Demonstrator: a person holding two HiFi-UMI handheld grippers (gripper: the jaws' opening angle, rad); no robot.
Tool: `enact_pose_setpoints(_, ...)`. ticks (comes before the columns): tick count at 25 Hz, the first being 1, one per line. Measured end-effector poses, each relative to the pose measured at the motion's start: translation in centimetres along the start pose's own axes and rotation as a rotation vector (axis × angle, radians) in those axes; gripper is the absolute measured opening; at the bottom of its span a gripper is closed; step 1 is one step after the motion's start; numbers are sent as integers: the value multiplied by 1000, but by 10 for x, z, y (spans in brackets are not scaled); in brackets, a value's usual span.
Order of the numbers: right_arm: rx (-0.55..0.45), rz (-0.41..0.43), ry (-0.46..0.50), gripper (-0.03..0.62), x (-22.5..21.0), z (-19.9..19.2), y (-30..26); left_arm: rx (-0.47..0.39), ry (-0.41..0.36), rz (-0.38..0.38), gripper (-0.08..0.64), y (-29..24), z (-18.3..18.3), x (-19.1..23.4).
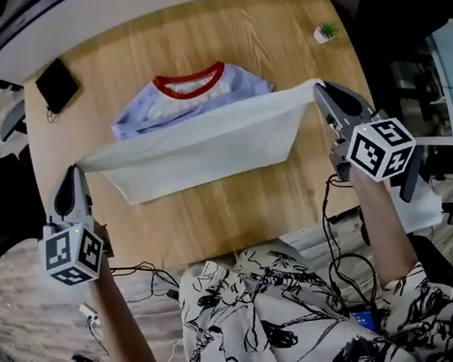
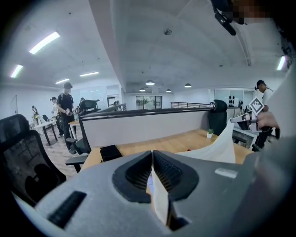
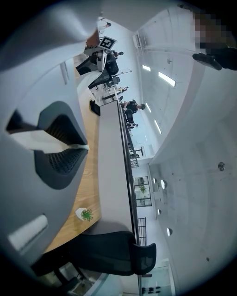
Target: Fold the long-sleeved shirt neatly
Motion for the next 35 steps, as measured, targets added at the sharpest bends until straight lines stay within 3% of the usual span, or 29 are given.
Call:
enact_pose_setpoints(10, 63, -66, -66, 35, -29, -14, -73, 91, 31, -77, 18, -93, -19, 31)
enact_pose_setpoints(22, 226, -96, -165, 38, -84, -68, -175, 259, 121, -140, 21, -206, -67, 47)
enact_pose_setpoints(31, 343, -106, -179, 40, -110, -96, -215, 358, 108, -143, 20, -254, -92, 59)
enact_pose_setpoints(35, 377, -101, -241, 41, -120, -104, -225, 396, 119, -155, 20, -266, -100, 61)
Point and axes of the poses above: the fingertips, and each gripper's own axes: y backward along the fingers, x to its left, z out of its top, the point moved 10 cm from there along y, backward along the fingers, and after that the axes turned 3 degrees about z, right-handed, at the moved point
